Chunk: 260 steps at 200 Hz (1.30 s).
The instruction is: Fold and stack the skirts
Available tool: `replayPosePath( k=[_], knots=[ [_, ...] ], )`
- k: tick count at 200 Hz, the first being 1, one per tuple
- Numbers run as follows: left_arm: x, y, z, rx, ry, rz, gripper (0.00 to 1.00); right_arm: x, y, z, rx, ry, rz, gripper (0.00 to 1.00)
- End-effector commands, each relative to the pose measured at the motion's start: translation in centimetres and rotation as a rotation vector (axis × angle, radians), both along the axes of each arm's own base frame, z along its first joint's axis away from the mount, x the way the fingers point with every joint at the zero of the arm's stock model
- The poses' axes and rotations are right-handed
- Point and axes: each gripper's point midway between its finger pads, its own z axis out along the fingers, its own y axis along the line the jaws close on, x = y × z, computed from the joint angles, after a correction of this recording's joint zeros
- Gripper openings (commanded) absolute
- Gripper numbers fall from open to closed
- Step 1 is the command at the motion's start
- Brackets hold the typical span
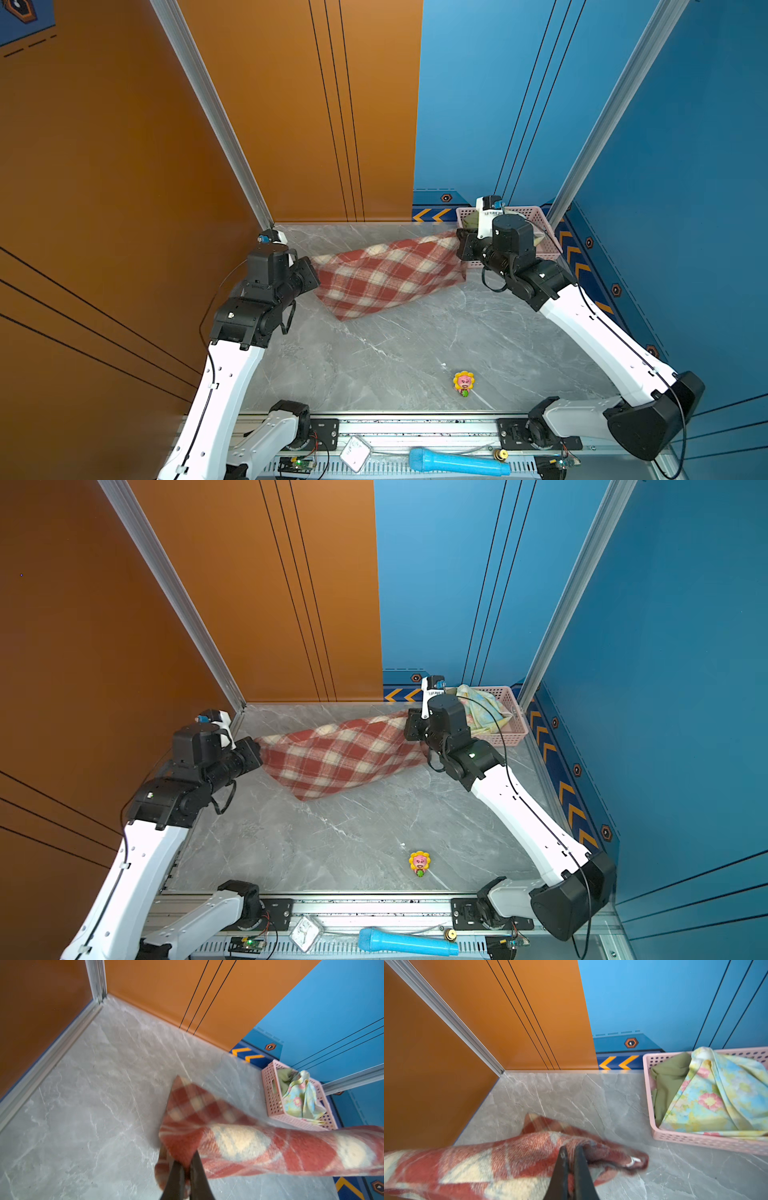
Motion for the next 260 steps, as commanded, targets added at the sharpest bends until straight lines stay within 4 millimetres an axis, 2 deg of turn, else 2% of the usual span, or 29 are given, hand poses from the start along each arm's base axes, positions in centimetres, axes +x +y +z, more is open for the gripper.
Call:
replayPosePath(
  k=[1, 23, 40, 46, 71, 87, 104, 123, 137, 149, 163, 178, 181, 183, 192, 194, 201, 204, 206, 209, 211, 224, 232, 235, 236, 243, 250, 258, 260],
  knots=[
    [0.3, 1.0, 4.3, 0.064, -0.082, 0.02, 0.0, 0.1, -1.1, 4.8, 0.006, -0.079, -0.011, 0.0],
    [2.1, 1.1, 7.1, 0.081, -0.133, 0.019, 0.0, 1.9, -0.6, 7.2, 0.039, -0.104, 0.004, 0.0],
    [4.2, 1.4, 8.2, 0.068, -0.153, 0.018, 0.0, 4.4, 0.1, 7.1, 0.046, -0.093, 0.001, 0.0],
    [4.9, 1.5, 8.6, 0.062, -0.162, 0.017, 0.0, 5.1, 0.3, 8.1, 0.064, -0.108, 0.008, 0.0],
    [8.3, 2.4, 9.5, 0.042, -0.178, 0.022, 0.0, 8.9, 2.2, 8.3, 0.094, -0.103, 0.032, 0.0],
    [9.7, 2.7, 11.2, 0.034, -0.208, 0.014, 0.0, 10.8, 3.2, 9.0, 0.134, -0.107, 0.054, 0.0],
    [10.1, 2.9, 13.9, 0.041, -0.26, 0.008, 0.0, 11.9, 3.8, 10.4, 0.17, -0.119, 0.073, 0.0],
    [9.5, 3.0, 16.6, 0.05, -0.305, 0.001, 0.0, 11.8, 3.7, 12.2, 0.19, -0.151, 0.085, 0.0],
    [8.7, 2.6, 17.6, 0.037, -0.326, -0.021, 0.0, 11.3, 3.5, 12.5, 0.194, -0.152, 0.091, 0.0],
    [7.9, 2.1, 17.1, 0.022, -0.317, -0.037, 0.0, 10.8, 3.3, 11.8, 0.186, -0.133, 0.098, 0.0],
    [6.7, 1.7, 15.2, 0.02, -0.279, -0.044, 0.0, 10.1, 3.4, 9.5, 0.173, -0.097, 0.11, 0.0],
    [5.5, 1.3, 10.9, 0.005, -0.212, -0.045, 0.0, 9.2, 3.2, 5.7, 0.169, -0.051, 0.111, 0.0],
    [5.1, 1.2, 9.7, 0.0, -0.193, -0.046, 0.0, 9.0, 3.2, 4.3, 0.167, -0.034, 0.114, 0.0],
    [5.0, 1.2, 9.0, -0.003, -0.182, -0.043, 0.0, 8.9, 3.3, 4.1, 0.168, -0.034, 0.116, 0.0],
    [4.0, 1.2, 5.1, -0.015, -0.127, -0.031, 0.0, 8.1, 3.2, -0.8, 0.153, 0.036, 0.116, 0.0],
    [3.8, 1.2, 4.0, -0.017, -0.106, -0.026, 0.0, 8.0, 3.2, -1.0, 0.154, 0.039, 0.116, 0.0],
    [2.9, 1.3, 0.8, -0.031, -0.061, -0.012, 0.0, 7.3, 3.2, -4.0, 0.151, 0.073, 0.121, 0.0],
    [2.6, 1.3, -0.8, -0.041, -0.035, -0.006, 0.0, 6.9, 3.2, -6.0, 0.147, 0.099, 0.124, 0.0],
    [2.3, 1.3, -1.7, -0.05, -0.02, -0.002, 0.0, 6.8, 3.2, -6.4, 0.147, 0.104, 0.124, 0.0],
    [1.9, 1.2, -3.2, -0.059, 0.003, 0.001, 0.0, 6.3, 3.2, -8.3, 0.144, 0.129, 0.124, 0.0],
    [1.7, 1.1, -4.1, -0.068, 0.019, 0.005, 0.0, 6.2, 3.2, -8.6, 0.144, 0.132, 0.125, 0.0],
    [-0.3, 0.5, -10.7, -0.112, 0.129, 0.016, 0.0, 4.5, 2.9, -14.8, 0.121, 0.222, 0.125, 0.0],
    [-1.6, 0.3, -13.8, -0.113, 0.184, 0.033, 0.0, 3.5, 2.8, -17.2, 0.105, 0.257, 0.134, 0.0],
    [-2.1, 0.3, -14.7, -0.115, 0.198, 0.038, 0.0, 3.0, 2.8, -18.1, 0.099, 0.274, 0.139, 0.04],
    [-2.3, 0.2, -15.0, -0.116, 0.202, 0.04, 0.01, 2.8, 2.7, -18.6, 0.094, 0.283, 0.143, 0.08],
    [-3.2, 0.1, -16.5, -0.127, 0.219, 0.044, 0.1, 1.8, 2.6, -19.9, 0.082, 0.306, 0.156, 0.22],
    [-3.9, 0.1, -17.2, -0.133, 0.222, 0.049, 0.26, 0.9, 2.4, -20.8, 0.073, 0.318, 0.162, 0.41],
    [-4.4, 0.3, -17.1, -0.135, 0.21, 0.064, 0.44, -0.2, 2.2, -21.2, 0.059, 0.324, 0.173, 0.63],
    [-4.5, 0.4, -17.0, -0.134, 0.205, 0.065, 0.48, -0.3, 2.2, -21.2, 0.057, 0.324, 0.174, 0.65]
  ],
)
